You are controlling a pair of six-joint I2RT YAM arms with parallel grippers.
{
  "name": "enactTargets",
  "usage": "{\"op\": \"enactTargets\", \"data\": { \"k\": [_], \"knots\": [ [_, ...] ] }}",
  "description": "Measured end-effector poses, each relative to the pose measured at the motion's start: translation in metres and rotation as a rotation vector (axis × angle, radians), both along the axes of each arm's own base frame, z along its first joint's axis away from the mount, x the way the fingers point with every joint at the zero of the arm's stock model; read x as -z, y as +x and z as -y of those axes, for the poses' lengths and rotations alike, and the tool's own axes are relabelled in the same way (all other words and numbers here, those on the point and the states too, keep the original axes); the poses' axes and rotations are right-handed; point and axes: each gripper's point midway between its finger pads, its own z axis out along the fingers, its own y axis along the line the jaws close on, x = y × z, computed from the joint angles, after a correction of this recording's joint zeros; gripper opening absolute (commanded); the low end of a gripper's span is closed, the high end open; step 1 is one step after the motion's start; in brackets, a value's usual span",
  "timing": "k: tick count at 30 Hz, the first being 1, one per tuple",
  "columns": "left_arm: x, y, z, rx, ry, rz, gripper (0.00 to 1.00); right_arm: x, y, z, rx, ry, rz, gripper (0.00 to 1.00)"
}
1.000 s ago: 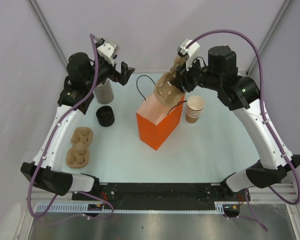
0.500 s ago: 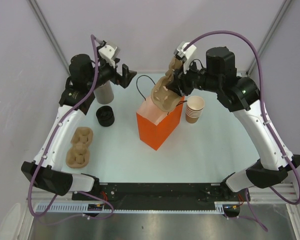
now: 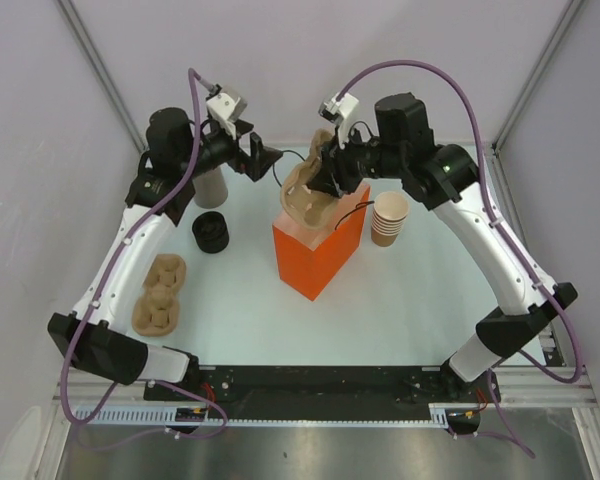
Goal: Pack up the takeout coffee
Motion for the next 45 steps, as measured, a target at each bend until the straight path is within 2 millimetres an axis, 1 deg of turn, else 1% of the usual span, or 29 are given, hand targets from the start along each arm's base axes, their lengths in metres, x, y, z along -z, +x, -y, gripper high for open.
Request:
{"op": "enactTargets", "data": {
  "k": [4, 6, 12, 16, 19, 22, 26, 31, 32, 35, 41, 45],
  "knots": [
    [0.011, 0.003, 0.005, 0.027, 0.004, -0.026, 0.99, 0.015, 0.006, -0.008, -0.018, 0.007, -0.077, 0.4],
    [0.019, 0.004, 0.008, 0.041, 0.008, -0.046, 1.0, 0.018, 0.009, -0.008, -0.019, 0.015, -0.106, 0.4],
    [0.038, 0.01, 0.014, 0.068, 0.012, -0.098, 0.99, 0.018, 0.017, -0.002, -0.01, 0.049, -0.149, 0.4],
    [0.048, 0.011, 0.018, 0.086, 0.008, -0.128, 0.99, 0.024, 0.016, -0.004, -0.025, 0.047, -0.173, 0.4],
    [0.053, 0.012, 0.02, 0.096, 0.008, -0.142, 0.99, 0.032, 0.017, -0.006, -0.031, 0.04, -0.197, 0.4],
    [0.057, 0.013, 0.022, 0.105, 0.004, -0.153, 0.99, 0.044, 0.019, -0.009, -0.034, 0.027, -0.229, 0.4],
    [0.057, 0.013, 0.024, 0.118, -0.003, -0.158, 0.98, 0.06, 0.025, -0.01, -0.027, 0.008, -0.271, 0.39],
    [0.057, 0.013, 0.026, 0.13, -0.01, -0.156, 0.9, 0.075, 0.027, -0.007, -0.016, -0.021, -0.321, 0.39],
    [0.058, 0.012, 0.026, 0.131, -0.012, -0.159, 0.86, 0.077, 0.027, -0.006, -0.014, -0.026, -0.329, 0.39],
    [0.061, 0.011, 0.027, 0.138, -0.012, -0.17, 0.79, 0.082, 0.025, -0.004, -0.011, -0.04, -0.346, 0.4],
    [0.066, 0.011, 0.028, 0.146, -0.011, -0.182, 0.74, 0.09, 0.023, -0.003, -0.007, -0.058, -0.374, 0.4],
    [0.066, 0.011, 0.028, 0.147, -0.011, -0.183, 0.73, 0.099, 0.026, -0.004, -0.002, -0.072, -0.394, 0.39]
  ]
}}
